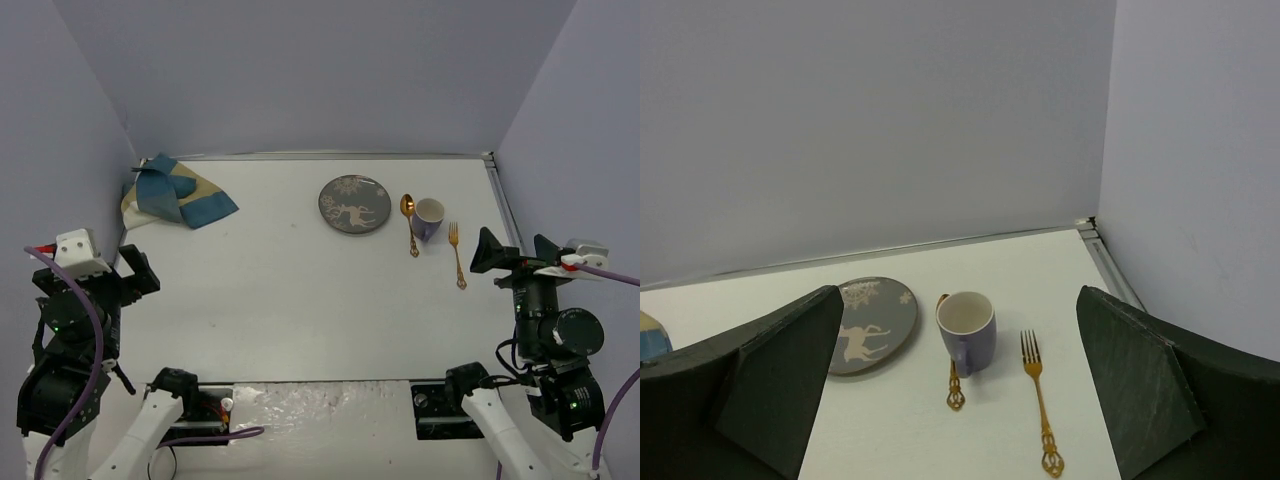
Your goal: Set the dinner table for one person
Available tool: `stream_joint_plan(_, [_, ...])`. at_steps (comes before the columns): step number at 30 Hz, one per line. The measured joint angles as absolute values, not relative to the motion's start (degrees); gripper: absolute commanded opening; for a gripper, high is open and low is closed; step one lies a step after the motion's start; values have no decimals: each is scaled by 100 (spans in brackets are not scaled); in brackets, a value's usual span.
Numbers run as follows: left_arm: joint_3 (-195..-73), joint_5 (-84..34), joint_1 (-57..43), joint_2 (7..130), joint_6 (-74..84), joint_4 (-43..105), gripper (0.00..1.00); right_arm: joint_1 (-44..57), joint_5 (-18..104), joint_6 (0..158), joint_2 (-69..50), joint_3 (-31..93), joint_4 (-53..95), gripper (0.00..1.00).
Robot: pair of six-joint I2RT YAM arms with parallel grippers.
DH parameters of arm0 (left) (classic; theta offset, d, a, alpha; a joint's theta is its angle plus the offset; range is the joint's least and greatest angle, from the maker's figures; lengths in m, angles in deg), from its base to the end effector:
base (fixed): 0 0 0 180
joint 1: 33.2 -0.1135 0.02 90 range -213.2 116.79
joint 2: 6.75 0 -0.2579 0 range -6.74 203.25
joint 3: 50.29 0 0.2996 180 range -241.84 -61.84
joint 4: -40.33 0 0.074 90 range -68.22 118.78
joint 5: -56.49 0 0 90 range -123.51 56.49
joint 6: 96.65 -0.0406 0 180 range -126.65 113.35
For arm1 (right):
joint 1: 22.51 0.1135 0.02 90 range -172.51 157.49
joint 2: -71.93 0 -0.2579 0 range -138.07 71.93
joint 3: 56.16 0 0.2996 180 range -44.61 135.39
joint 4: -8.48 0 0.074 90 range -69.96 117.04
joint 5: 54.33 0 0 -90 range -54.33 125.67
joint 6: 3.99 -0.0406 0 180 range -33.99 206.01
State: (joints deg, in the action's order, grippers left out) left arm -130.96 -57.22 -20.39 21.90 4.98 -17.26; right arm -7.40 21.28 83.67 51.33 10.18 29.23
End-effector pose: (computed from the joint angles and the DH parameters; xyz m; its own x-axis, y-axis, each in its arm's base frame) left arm 0.0901 -0.0037 0.4625 -0.0550 -0.1768 -0.9827 -0.2025 0.9657 -0.1624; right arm 0.0899 0.0138 0.4667 0.4061 0.1506 -0.9013 -0.0517 0.9885 0.1419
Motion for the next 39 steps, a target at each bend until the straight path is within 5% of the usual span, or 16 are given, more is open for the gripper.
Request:
stream_joint_plan(12, [-12952, -5631, -2039, 3530, 1262, -1728, 97, -740, 2815, 7493, 4278, 708, 2928, 100])
stream_joint_plan(23, [-12974, -5633, -2501, 6397, 2385, -716, 97, -740, 3403, 7092, 3688, 456, 2975, 100])
stream_joint_plan(39, [-15350, -5442, -3687, 10718, 2653, 183, 97, -740, 3920, 7166, 3779, 315, 2882, 100])
